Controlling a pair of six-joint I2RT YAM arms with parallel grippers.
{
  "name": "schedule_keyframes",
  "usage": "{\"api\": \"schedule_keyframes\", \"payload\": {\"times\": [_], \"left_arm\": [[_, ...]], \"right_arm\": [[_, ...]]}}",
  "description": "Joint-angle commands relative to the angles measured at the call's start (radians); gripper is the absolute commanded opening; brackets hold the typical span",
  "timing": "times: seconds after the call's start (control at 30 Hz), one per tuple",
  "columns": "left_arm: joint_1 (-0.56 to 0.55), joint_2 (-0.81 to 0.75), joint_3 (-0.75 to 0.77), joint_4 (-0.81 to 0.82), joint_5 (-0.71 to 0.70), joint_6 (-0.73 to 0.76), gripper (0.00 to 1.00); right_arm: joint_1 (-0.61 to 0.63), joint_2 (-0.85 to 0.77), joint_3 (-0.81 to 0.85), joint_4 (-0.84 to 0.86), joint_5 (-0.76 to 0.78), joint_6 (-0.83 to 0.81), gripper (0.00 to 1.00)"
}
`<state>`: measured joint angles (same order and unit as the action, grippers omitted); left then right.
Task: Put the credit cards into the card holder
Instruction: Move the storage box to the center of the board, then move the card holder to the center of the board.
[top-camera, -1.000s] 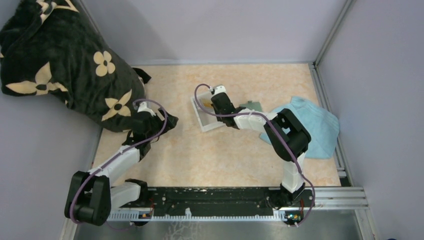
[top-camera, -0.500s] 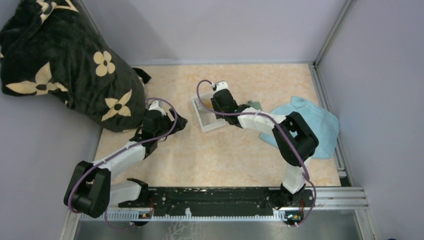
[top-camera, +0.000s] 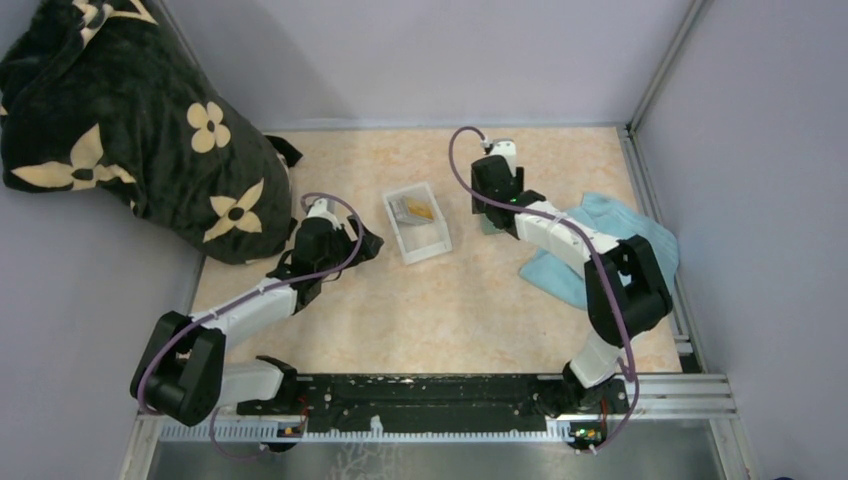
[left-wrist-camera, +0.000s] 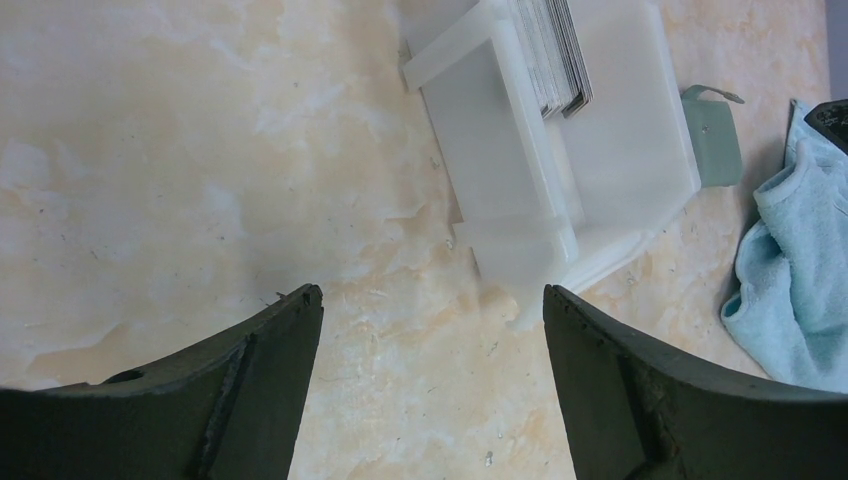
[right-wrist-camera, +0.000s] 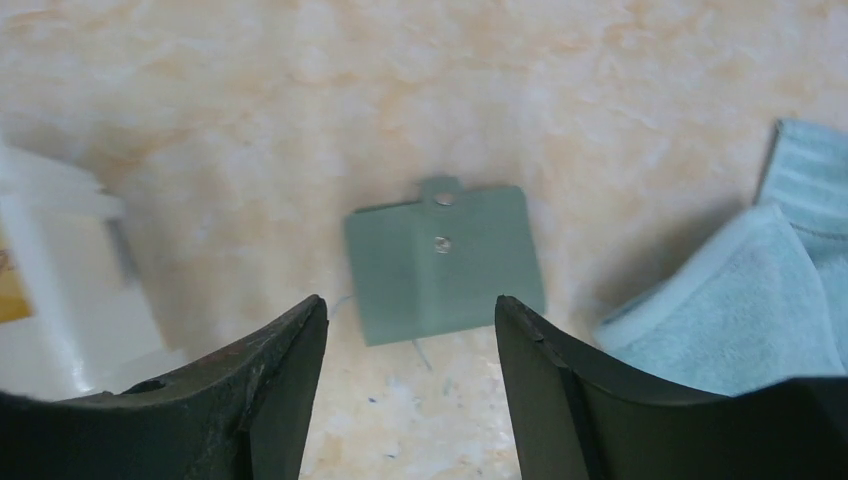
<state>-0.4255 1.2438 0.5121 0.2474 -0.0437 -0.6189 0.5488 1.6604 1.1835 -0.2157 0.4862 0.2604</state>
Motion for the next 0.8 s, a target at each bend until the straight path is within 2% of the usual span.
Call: {"api": "schedule_keyframes", "payload": {"times": [0.0,0.23,0.77], "left_arm": [[-0.010,0.018,0.036,0.036,0.023,-0.010,0.86],[-0.014,0.034,0.037,0.046,0.039,-0.001,0.86],[-0.017,0.069,0.034,0.064,0.059,0.000,0.86]], "right_arm": [[-0.091,-0.017,-0.034,-0.040,-0.011,0.100,0.64],[-0.206,0.034,-0.081,0.026,-0.137,0.166,0.64],[-0.359,0.111,-0.209,0.254,-0.400,0.262,0.63]]}}
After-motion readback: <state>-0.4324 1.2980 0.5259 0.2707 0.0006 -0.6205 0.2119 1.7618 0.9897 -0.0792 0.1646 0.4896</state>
